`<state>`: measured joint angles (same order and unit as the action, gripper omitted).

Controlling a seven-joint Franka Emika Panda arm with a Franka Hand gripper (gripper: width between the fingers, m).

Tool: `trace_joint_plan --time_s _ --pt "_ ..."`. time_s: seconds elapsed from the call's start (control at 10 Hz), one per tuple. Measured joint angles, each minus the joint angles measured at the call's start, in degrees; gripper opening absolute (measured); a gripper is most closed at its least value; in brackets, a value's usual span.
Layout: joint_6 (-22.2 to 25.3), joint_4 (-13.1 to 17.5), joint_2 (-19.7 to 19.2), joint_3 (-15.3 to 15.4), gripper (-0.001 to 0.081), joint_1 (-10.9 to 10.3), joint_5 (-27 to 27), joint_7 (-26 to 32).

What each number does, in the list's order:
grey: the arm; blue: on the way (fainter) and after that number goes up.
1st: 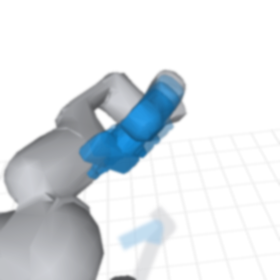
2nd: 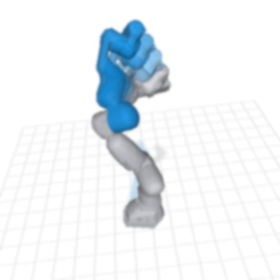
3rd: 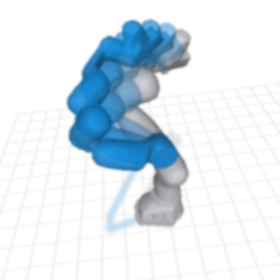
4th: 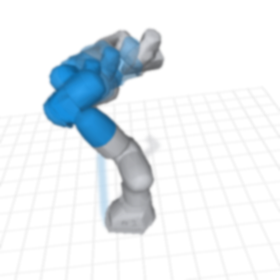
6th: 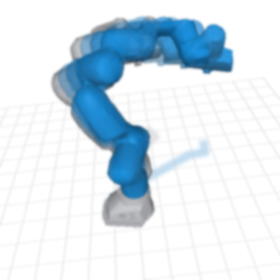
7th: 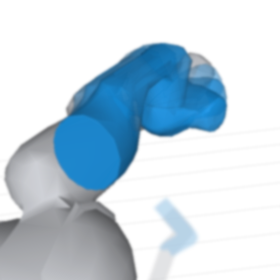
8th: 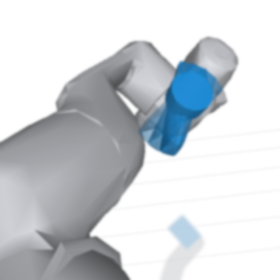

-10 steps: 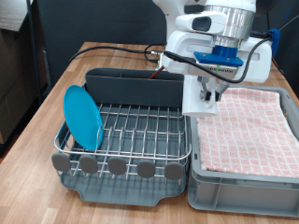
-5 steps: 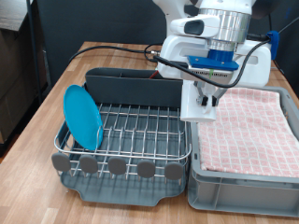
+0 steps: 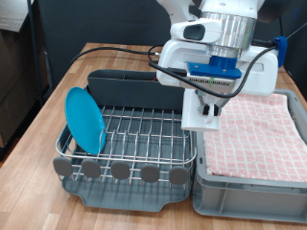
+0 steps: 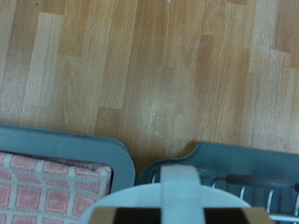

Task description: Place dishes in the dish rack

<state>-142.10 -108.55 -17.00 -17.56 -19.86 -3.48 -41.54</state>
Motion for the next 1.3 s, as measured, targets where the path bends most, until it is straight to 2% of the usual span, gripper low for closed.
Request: trace_joint_plan --time_s 0.5,1.3 --pt "-0.1 4.4 -6.1 0.8 0.0072 2.8 3.7 4.3" --pt "1.8 13.1 -15.3 4.6 0.0072 7.9 9.1 10.0"
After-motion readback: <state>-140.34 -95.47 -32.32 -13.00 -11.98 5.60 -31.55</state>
